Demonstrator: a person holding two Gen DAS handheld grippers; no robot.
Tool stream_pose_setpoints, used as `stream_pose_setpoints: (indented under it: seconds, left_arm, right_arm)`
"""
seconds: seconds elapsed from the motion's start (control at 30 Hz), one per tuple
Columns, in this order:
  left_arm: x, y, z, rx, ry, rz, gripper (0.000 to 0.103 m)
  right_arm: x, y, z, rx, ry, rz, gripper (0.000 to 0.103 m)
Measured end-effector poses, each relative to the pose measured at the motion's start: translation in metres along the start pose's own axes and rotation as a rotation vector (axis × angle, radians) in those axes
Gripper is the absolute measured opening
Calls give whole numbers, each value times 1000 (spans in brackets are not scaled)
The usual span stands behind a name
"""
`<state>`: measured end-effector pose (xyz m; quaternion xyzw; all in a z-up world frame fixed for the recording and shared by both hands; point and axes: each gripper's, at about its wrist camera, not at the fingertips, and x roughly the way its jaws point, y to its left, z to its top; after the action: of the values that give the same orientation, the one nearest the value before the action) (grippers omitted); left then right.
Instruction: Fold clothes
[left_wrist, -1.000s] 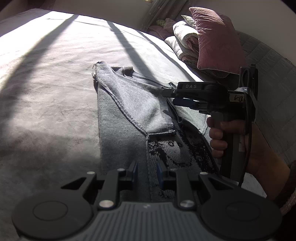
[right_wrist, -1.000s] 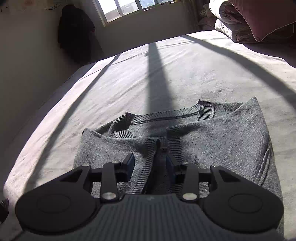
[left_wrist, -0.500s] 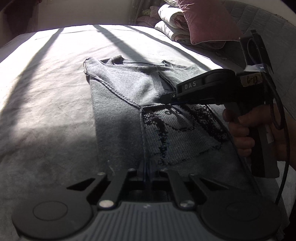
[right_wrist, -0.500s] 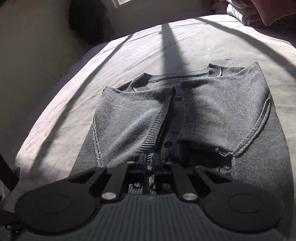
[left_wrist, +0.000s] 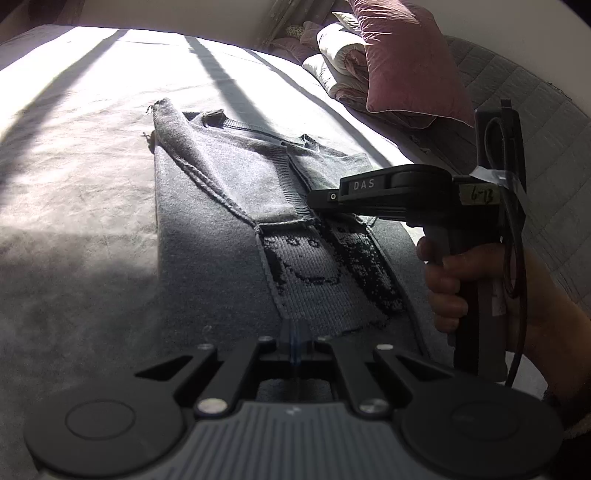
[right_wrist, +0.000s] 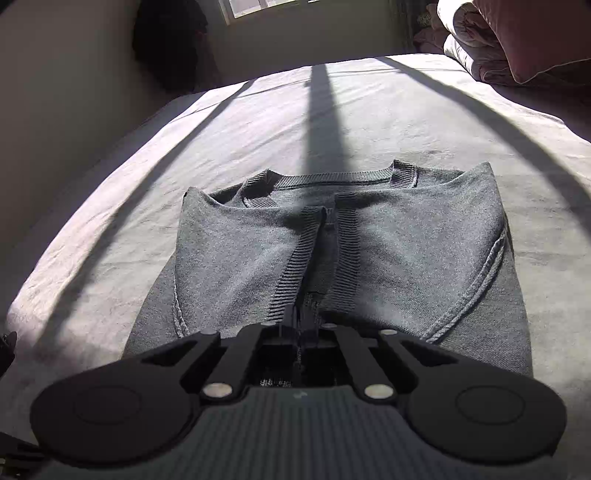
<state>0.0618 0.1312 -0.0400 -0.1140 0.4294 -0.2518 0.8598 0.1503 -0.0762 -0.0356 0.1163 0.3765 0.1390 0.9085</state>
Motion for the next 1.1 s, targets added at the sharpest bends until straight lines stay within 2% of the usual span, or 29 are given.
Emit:
stream_pose_setpoints:
  seconds: [0.03, 0.13, 0.23, 0.33, 0.5, 0.63, 0.83, 0.93, 1.1]
  left_arm:
    - [-1, 1, 0, -9, -1, -10, 2]
    - [-11, 6, 0, -46, -25, -60, 2]
    - [-26, 13, -2, -71, -59, -87, 2]
    - [-37, 20, -6, -92, -65, -69, 2]
    - [-44, 30, -18, -104, -25, -56, 2]
    - [-42, 33, -30, -89, 11, -7, 2]
    - [-48, 43, -44, -112, 13, 0, 1]
    - [-54, 47, -48, -135, 4, -1, 1]
    - [-60, 47, -53, -137, -1, 2, 1]
  right_arm:
    - [0, -1, -1, 12, 10, 8, 13]
    - [-1, -5, -4, 48, 40, 36, 17]
    - [-12, -3, -14, 96, 80, 119, 35]
    - [-17, 2, -33, 151, 130, 200, 35]
    - [-24, 11, -64, 243, 210, 335, 35]
    - [-25, 13, -78, 320, 215, 404, 36]
    - [-27, 16, -99, 429, 233, 524, 36]
    - [-28, 17, -109, 479, 242, 583, 31]
    - [-34, 36, -125, 426, 295, 657, 28]
